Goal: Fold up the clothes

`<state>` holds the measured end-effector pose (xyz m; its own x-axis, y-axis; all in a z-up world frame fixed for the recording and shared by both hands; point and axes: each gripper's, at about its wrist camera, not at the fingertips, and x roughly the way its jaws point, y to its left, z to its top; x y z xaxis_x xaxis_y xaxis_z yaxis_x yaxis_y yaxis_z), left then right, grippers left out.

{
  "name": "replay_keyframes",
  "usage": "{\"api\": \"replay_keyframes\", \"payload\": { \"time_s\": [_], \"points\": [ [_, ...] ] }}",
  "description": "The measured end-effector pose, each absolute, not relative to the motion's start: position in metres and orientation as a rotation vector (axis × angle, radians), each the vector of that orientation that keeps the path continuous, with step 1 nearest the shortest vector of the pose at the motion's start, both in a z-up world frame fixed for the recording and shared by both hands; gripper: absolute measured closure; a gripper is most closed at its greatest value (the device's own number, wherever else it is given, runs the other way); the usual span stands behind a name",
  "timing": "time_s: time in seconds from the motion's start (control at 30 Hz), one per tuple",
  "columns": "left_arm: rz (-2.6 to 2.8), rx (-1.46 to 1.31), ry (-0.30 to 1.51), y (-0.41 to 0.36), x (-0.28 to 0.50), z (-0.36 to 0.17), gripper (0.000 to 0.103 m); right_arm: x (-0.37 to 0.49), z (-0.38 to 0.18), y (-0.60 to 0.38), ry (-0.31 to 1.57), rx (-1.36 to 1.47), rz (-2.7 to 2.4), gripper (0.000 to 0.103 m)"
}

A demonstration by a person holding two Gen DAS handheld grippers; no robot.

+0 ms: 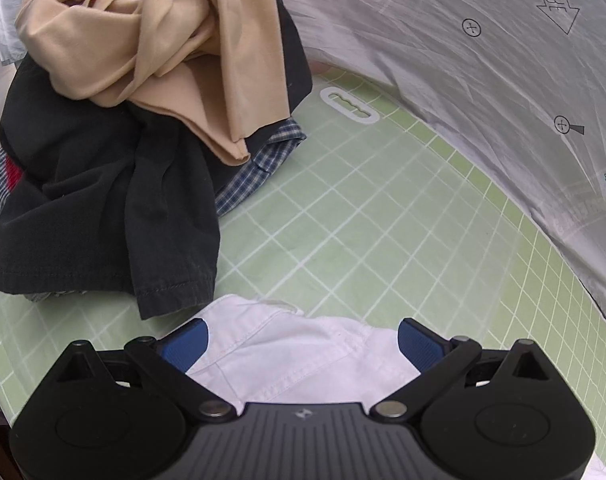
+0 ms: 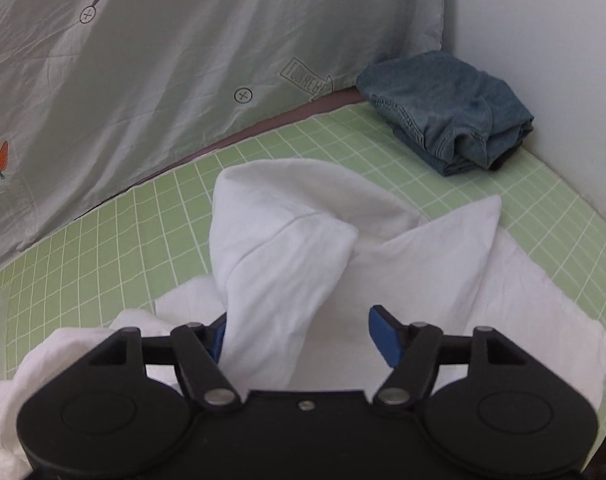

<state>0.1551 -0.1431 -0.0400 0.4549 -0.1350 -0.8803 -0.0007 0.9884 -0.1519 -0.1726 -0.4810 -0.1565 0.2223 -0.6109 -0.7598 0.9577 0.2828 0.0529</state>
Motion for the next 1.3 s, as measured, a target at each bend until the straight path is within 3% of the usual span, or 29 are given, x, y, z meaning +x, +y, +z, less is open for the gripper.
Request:
{"api": "replay_keyframes", "payload": {
  "time_s": [0.23, 0.47, 0.6, 0.67, 0.73, 0.83, 1.2, 1.3],
  "points": [
    [-0.151, -0.068, 1.114, -0.187, 0.184, -0.049, 0.003, -0.175, -0.119, -0.482, 0.602, 0.481, -1.282, 0.021],
    [-0.220, 0.026, 1.218, -0.234, 0.199, -0.079, 0.003, -0.152, -0.145, -0.574, 0.686, 0.580, -1.271, 0.018],
    [-0.269, 0.038, 1.322, -0.254, 0.198, -0.101, 0.003, -0.191, -0.170, -0.608, 0.775, 0.696, -1.334, 0.019],
    [-0.275, 0.071, 1.343, -0.259, 0.193, -0.109, 0.003, -0.194, -0.190, -0.626, 0.853, 0.728, -1.335, 0.032],
    [-0.282, 0.102, 1.343, -0.262, 0.187, -0.114, 0.003, -0.212, -0.190, -0.626, 0.822, 0.796, -1.327, 0.063],
    [-0.280, 0.090, 1.345, -0.258, 0.184, -0.114, 0.003, -0.227, -0.179, -0.624, 0.737, 0.783, -1.292, 0.094],
    [-0.236, 0.031, 1.310, -0.241, 0.181, -0.101, 0.004, -0.229, -0.023, -0.649, 0.218, 0.433, -1.088, 0.099],
    [-0.234, 0.024, 1.300, -0.238, 0.177, -0.100, 0.004, -0.232, -0.028, -0.652, 0.238, 0.421, -1.151, 0.099]
  ]
}}
